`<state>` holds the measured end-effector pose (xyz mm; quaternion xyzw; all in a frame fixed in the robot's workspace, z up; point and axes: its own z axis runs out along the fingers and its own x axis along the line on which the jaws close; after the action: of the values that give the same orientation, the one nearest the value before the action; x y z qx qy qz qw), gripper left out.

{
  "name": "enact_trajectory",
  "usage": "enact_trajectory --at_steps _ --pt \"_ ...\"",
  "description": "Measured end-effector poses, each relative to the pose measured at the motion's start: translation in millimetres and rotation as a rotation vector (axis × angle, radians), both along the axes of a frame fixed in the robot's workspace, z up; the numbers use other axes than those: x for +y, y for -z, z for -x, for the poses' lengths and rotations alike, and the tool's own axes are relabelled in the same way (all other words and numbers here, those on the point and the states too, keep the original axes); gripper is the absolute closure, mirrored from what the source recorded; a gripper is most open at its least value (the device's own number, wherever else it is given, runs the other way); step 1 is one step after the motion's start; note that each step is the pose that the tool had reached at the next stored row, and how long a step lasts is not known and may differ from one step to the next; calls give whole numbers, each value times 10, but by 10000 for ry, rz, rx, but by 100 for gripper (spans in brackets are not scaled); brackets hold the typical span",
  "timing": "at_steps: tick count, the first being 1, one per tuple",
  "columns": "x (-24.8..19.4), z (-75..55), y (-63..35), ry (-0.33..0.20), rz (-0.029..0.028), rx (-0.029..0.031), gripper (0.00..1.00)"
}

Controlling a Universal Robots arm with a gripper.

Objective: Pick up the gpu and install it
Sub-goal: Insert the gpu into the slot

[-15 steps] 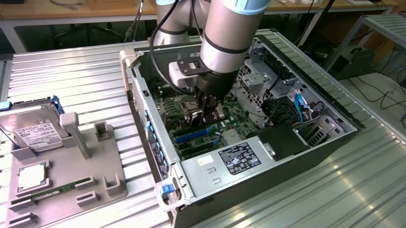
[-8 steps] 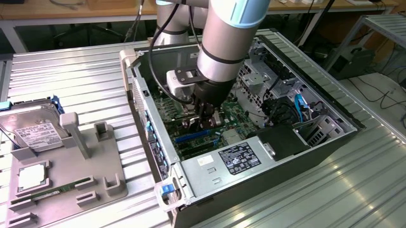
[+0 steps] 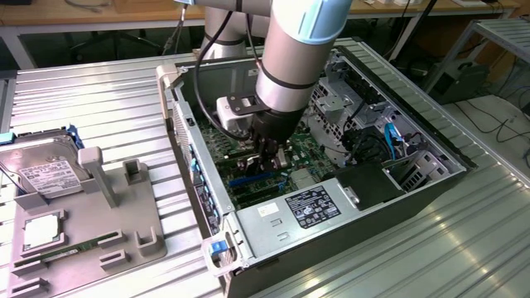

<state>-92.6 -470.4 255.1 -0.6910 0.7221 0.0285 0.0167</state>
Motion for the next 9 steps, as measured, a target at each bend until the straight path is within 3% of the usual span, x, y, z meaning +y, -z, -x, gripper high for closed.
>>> enact_trajectory --at_steps 9 --pt "0 5 28 1 0 0 72"
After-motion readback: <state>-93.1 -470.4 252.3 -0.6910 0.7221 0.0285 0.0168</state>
